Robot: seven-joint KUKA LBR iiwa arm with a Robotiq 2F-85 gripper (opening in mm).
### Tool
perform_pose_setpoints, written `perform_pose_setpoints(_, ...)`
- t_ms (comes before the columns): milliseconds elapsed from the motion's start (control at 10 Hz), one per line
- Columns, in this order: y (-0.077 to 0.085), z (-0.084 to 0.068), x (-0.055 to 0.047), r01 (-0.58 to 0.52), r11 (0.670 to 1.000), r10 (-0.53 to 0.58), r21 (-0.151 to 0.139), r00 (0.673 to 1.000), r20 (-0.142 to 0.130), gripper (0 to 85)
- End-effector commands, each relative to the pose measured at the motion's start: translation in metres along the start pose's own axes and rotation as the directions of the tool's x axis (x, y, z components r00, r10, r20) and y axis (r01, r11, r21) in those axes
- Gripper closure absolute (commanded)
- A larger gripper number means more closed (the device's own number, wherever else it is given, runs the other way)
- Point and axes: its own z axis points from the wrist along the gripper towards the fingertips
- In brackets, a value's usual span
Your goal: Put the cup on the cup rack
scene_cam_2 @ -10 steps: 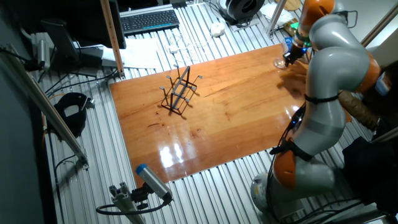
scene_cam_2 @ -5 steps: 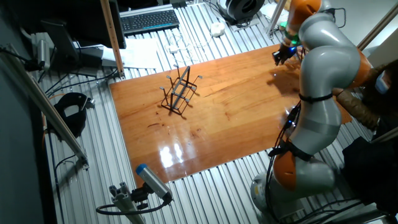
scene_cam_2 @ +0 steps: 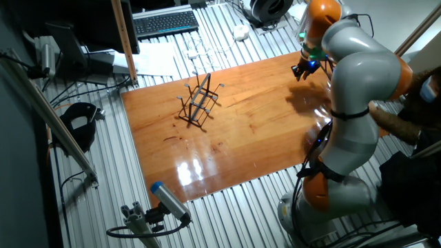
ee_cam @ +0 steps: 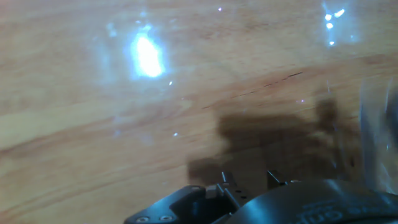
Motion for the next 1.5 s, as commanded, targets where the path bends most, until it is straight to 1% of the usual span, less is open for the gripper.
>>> perform_pose_setpoints(0,-0.013,-0.003,-0.004,0.022,1.0,-0.022,-0.001,1.0,-0.013,51.0)
perform_pose_setpoints(100,-0.022,-0.002,-0.009,0.035,0.999,-0.035,-0.007,0.999,-0.016,51.0)
perform_pose_setpoints(200,-0.025,0.004,-0.014,0.044,0.999,-0.044,0.001,0.999,-0.01,51.0)
perform_pose_setpoints(300,-0.027,0.013,-0.018,0.044,0.999,-0.044,0.0,0.999,0.002,51.0)
perform_pose_setpoints(400,-0.028,0.024,-0.024,0.045,0.999,-0.044,-0.01,0.999,0.014,51.0)
perform_pose_setpoints(500,-0.03,0.03,-0.027,0.049,0.999,-0.049,-0.012,0.998,0.026,51.0)
perform_pose_setpoints(600,-0.031,0.031,-0.028,0.05,0.999,-0.049,-0.017,0.998,0.026,34.0)
perform_pose_setpoints(700,-0.031,0.03,-0.028,0.044,0.999,-0.044,-0.021,0.999,0.02,34.0)
perform_pose_setpoints(800,-0.03,0.03,-0.026,0.04,0.999,-0.039,-0.022,0.999,0.012,51.0)
perform_pose_setpoints(1000,-0.027,0.034,-0.021,0.031,0.999,-0.03,-0.025,0.999,0.012,51.0)
perform_pose_setpoints(1100,-0.023,0.037,-0.015,0.021,1.0,-0.021,-0.023,1.0,0.018,51.0)
perform_pose_setpoints(1200,-0.016,0.039,-0.007,0.012,1.0,-0.012,-0.004,1.0,0.028,51.0)
perform_pose_setpoints(1300,-0.011,0.036,0.003,0.002,1.0,-0.002,0.001,0.999,0.033,51.0)
perform_pose_setpoints(1400,-0.009,0.029,0.012,-0.006,1.0,0.006,-0.001,1.0,0.027,51.0)
